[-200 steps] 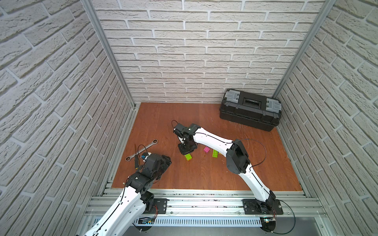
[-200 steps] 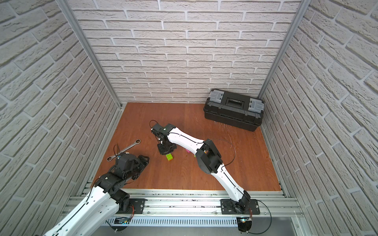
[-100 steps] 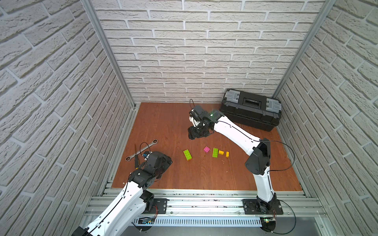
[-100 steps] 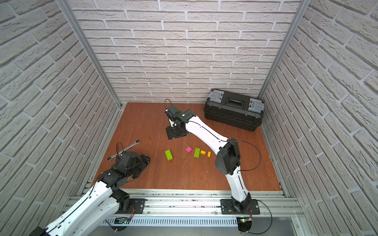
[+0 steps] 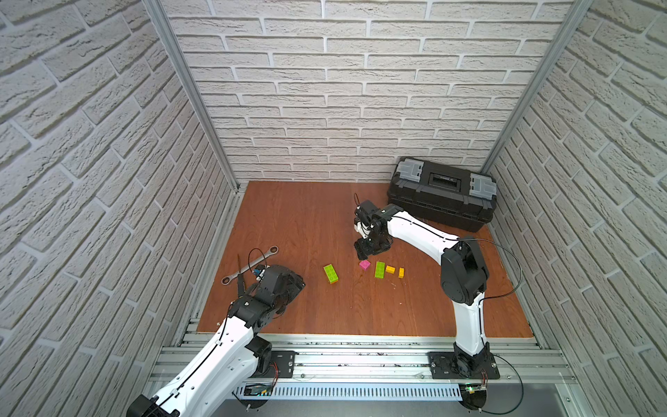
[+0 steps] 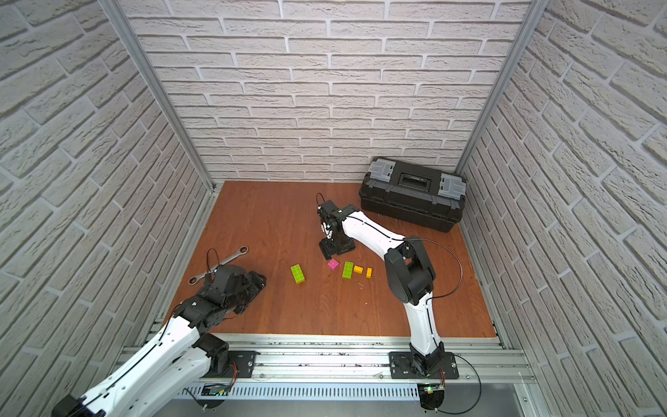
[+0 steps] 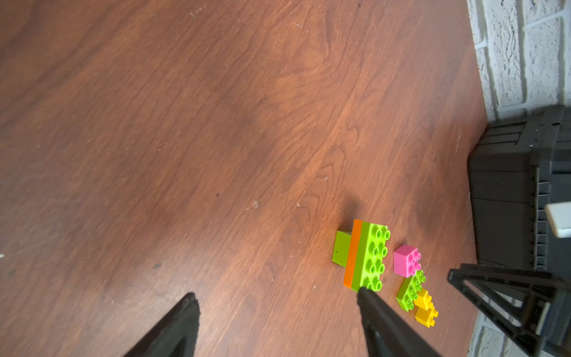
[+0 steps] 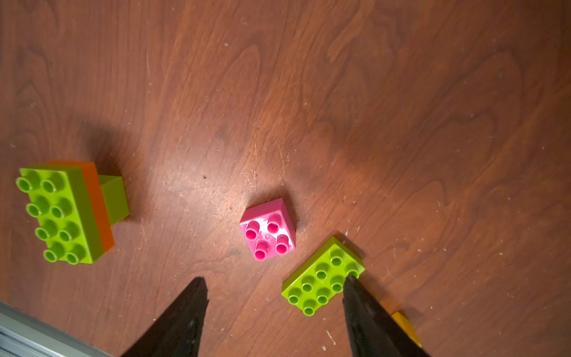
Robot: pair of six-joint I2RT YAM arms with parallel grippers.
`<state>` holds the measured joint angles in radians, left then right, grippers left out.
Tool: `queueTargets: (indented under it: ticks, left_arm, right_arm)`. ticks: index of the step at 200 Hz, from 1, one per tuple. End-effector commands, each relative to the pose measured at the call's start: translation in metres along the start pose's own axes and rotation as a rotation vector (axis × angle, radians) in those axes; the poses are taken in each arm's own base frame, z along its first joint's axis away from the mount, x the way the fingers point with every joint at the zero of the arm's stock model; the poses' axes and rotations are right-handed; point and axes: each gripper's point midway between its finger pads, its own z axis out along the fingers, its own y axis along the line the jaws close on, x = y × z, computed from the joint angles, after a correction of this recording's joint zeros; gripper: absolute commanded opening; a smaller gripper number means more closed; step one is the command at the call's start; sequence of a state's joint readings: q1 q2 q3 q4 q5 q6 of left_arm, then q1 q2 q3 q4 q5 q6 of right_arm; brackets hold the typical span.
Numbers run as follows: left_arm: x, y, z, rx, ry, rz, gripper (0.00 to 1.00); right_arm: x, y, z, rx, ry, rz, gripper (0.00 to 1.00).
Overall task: Assemble a carrot with lego
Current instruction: Pick up the lego brick from the center of the board.
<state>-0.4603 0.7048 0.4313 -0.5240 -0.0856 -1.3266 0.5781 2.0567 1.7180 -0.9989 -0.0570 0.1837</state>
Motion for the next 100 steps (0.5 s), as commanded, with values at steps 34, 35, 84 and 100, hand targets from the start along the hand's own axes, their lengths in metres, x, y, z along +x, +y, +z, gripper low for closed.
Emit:
queueTargets:
  ticks: [34, 35, 84, 100]
  left_arm:
    - [-0.003, -0.013, -0.002, 0.037, -0.004, 0.002, 0.83]
    - [-0.004, -0.013, -0.002, 0.037, -0.005, 0.001, 0.83]
    - [0.000, -0.015, 0.006, 0.013, 0.020, 0.004, 0.83]
    - [-0.001, -0.016, 0.007, 0.013, 0.023, 0.006, 0.83]
  right_arm:
    - [-0.001, 0.003, 0.014, -0.036, 0.001, -0.134, 0.82]
    - [0.000, 0.003, 0.015, -0.036, 0.003, -0.134, 0.82]
    - [0.006, 0.001, 0.028, -0.033, 0.036, -0.169, 0.75]
    - [0.007, 0.001, 0.032, -0.035, 0.047, -0.177, 0.74]
